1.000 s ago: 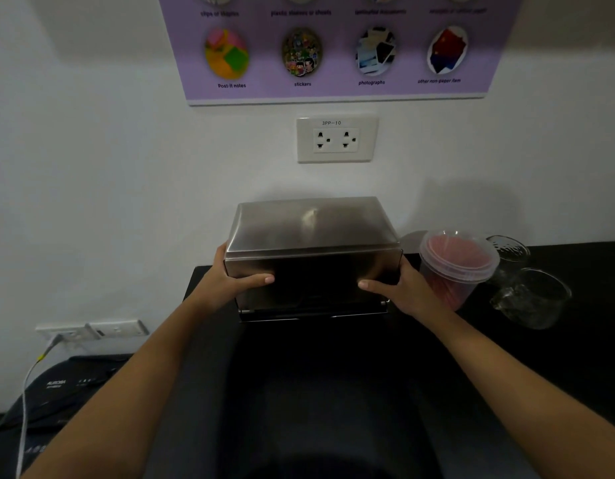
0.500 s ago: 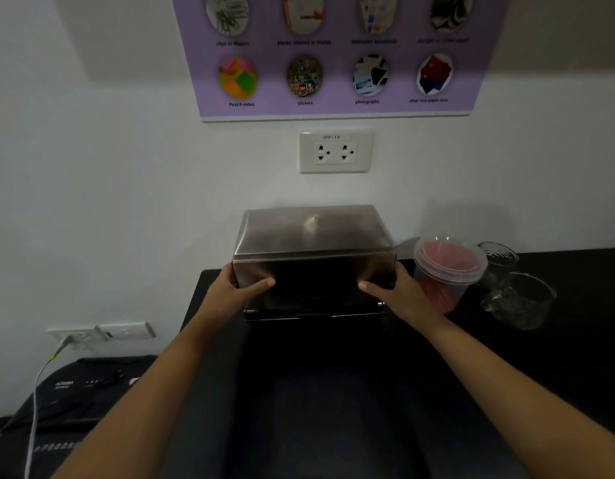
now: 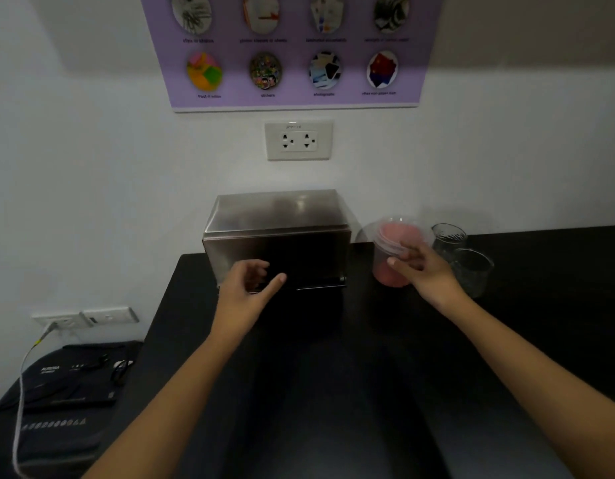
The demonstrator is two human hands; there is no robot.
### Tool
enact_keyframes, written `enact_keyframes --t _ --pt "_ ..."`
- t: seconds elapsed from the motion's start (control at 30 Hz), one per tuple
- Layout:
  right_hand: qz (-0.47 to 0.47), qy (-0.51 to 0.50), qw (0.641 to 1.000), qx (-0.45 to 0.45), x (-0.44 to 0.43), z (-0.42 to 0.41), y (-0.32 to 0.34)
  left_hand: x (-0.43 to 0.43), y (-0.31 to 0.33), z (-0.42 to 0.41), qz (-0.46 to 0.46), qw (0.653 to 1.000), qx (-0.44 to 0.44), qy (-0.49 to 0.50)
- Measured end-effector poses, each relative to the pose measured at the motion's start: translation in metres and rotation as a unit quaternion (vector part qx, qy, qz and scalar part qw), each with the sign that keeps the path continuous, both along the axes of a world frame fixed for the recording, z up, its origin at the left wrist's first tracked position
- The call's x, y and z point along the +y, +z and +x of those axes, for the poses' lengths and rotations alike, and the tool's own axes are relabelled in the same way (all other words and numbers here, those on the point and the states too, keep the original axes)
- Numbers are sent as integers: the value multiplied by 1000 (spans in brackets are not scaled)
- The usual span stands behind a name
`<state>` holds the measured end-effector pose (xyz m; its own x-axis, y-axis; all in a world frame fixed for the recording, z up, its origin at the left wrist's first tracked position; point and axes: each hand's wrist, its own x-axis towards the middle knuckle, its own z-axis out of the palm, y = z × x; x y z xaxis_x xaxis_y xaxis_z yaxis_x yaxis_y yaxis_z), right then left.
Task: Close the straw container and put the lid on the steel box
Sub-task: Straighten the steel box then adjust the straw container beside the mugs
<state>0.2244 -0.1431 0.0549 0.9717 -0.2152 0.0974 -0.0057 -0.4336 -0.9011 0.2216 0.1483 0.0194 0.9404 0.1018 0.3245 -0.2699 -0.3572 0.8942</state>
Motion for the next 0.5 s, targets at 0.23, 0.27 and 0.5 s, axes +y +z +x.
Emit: enact_keyframes --t 0.23,0.27,0.5 --pt "14 -19 1000 -7 -59 -12 6 -79 3 2 -3 994 55 -91" --pt "10 -17 1000 -7 -67 -12 5 -88 1 1 -4 993 64 -94" --pt "30 -12 999 15 -106 2 0 -147 2 4 -21 988 124 -90"
